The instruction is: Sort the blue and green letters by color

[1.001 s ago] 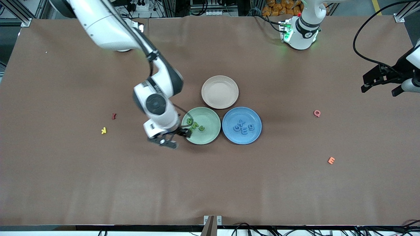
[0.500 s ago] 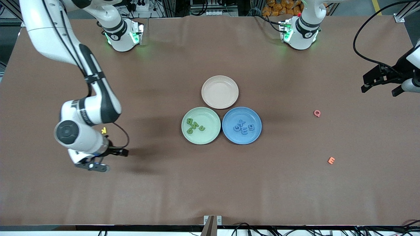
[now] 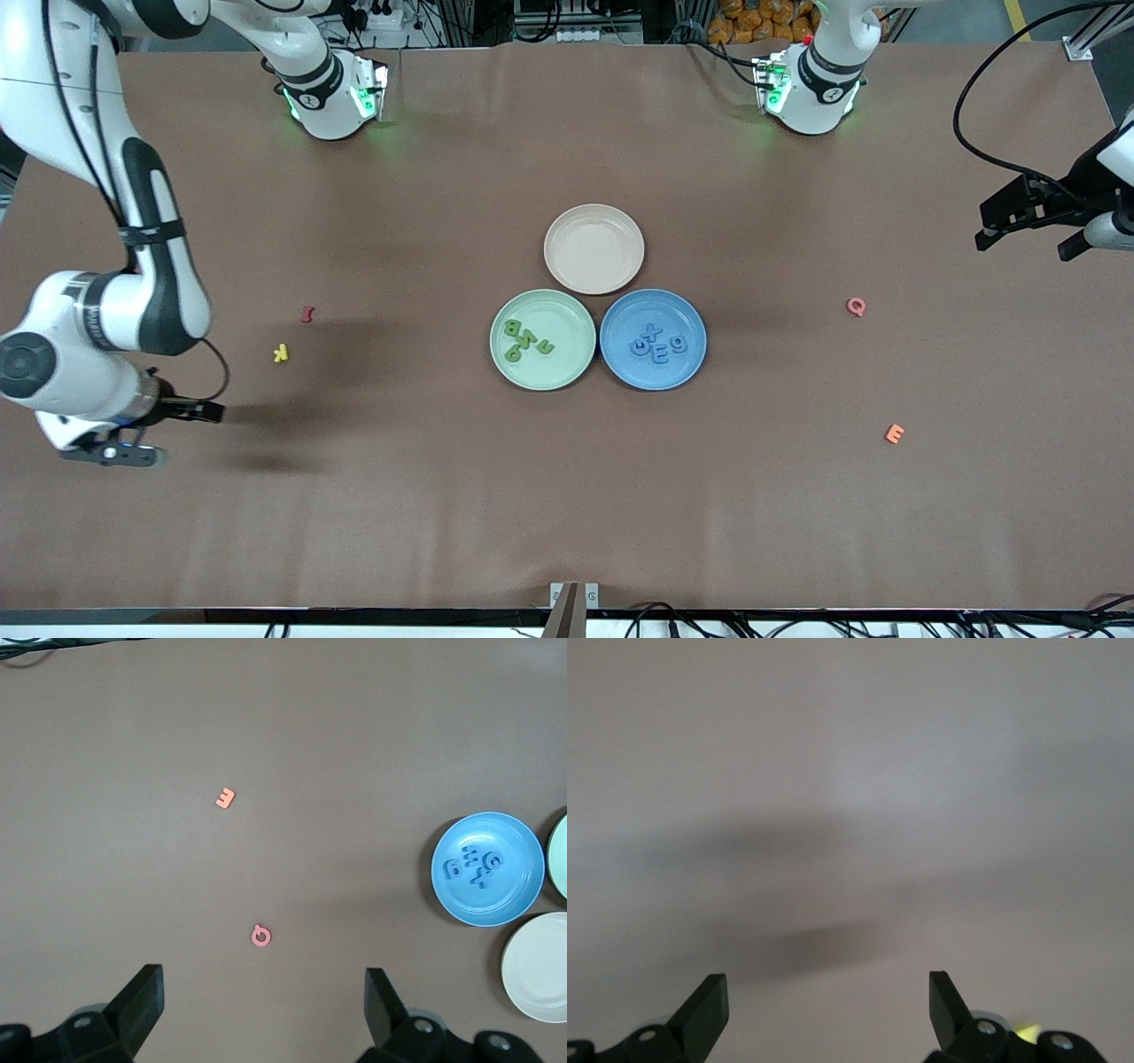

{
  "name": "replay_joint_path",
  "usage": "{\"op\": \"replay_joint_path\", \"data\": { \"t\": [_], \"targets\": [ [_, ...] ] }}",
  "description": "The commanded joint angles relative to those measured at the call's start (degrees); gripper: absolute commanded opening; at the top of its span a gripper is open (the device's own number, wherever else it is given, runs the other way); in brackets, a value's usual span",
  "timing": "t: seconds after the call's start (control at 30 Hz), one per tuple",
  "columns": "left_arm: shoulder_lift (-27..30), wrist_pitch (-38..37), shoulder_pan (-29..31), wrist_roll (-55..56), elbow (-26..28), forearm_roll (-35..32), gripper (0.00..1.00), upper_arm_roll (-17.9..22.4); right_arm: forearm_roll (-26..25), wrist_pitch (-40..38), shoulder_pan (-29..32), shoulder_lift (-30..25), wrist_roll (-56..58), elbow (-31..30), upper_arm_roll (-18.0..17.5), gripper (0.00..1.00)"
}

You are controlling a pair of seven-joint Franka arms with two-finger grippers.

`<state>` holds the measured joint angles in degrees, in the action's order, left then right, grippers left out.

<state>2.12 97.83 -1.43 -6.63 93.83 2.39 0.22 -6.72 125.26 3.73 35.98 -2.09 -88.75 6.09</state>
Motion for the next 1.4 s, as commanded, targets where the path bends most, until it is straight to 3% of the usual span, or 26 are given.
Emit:
{"op": "replay_joint_path", "data": {
  "t": [0.0, 0.13, 0.4, 0.73, 1.0, 1.17, 1.37],
  "targets": [
    [-0.54, -1.07, -0.06, -1.02, -1.37, -1.07, 1.0, 0.13, -0.49, -0.46, 1.36, -3.37, 2.52, -0.46, 0.85, 1.0],
    [-0.54, -1.07, -0.06, -1.02, -1.46, -1.16, 1.0, 0.13, 0.04, -2.12, 2.24, -6.62, 3.14, -0.81, 0.85, 1.0],
    [-0.54, -1.07, -0.06, -1.02, -1.46, -1.24, 1.0, 0.22, 0.92, -17.41, 2.33, -15.14, 4.2, -0.37, 0.85, 1.0],
    [-0.63, -1.07, -0.06, -1.11, -1.46, -1.24, 1.0, 0.13, 4.96, -30.41, 2.42, -24.2, 8.59, 0.07, 1.73, 1.0],
    [-0.54, -1.07, -0.06, -1.11, -1.46, -1.24, 1.0, 0.22, 5.49, -43.69, 1.63, -28.51, 8.86, 5.69, 1.73, 1.0],
    [-0.63, -1.07, -0.06, -1.11, -1.46, -1.24, 1.0, 0.22, 9.17, -45.72, 1.28, -32.64, 8.86, 5.87, 1.82, 1.0],
    [-0.63, -1.07, 0.03, -1.11, -1.46, -1.16, 1.0, 0.22, 9.45, -45.37, -1.27, -35.1, 8.24, 5.87, 1.73, 1.0]
  ]
}}
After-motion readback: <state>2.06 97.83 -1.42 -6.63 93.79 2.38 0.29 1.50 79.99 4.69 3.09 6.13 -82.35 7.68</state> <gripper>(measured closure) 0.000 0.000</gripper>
